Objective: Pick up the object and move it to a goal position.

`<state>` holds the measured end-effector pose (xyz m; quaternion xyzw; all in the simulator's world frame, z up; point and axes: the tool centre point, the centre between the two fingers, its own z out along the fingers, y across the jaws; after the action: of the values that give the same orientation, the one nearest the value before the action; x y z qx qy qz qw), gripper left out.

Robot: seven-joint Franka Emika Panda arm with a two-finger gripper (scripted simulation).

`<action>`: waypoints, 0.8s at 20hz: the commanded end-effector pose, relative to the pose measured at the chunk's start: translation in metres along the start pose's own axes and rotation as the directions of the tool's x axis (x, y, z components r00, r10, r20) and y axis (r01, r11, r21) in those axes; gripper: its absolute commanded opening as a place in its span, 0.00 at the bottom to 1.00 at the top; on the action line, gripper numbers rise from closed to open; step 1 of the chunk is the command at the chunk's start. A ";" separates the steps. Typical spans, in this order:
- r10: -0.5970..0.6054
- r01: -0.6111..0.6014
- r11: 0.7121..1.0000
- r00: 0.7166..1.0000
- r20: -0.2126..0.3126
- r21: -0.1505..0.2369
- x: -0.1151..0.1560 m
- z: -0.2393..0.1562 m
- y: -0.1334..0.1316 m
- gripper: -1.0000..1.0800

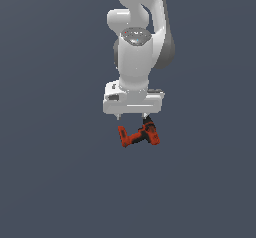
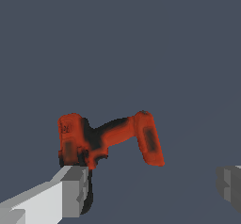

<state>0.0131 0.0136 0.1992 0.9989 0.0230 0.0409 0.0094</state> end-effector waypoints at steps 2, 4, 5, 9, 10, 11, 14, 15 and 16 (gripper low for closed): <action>0.001 -0.001 1.000 1.000 0.000 0.000 0.000 0.000 0.001 0.81; 0.013 -0.013 1.000 1.000 -0.003 -0.003 0.001 0.000 0.005 0.81; 0.022 -0.022 1.000 1.000 -0.004 -0.004 0.001 -0.001 0.009 0.81; 0.039 -0.039 0.999 0.999 0.000 -0.007 0.000 0.003 0.015 0.81; 0.039 -0.039 0.999 0.999 0.004 -0.006 -0.001 0.004 0.014 0.81; 0.038 -0.038 0.999 0.999 0.009 -0.006 -0.002 0.007 0.013 0.81; 0.037 -0.037 0.999 0.999 0.028 -0.004 -0.005 0.015 0.009 0.81; 0.037 -0.036 0.999 0.999 0.036 -0.003 -0.007 0.019 0.008 0.81; 0.036 -0.036 0.999 0.998 0.045 -0.003 -0.009 0.023 0.006 0.81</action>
<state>0.0088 0.0044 0.1817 0.9996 0.0044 0.0249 0.0106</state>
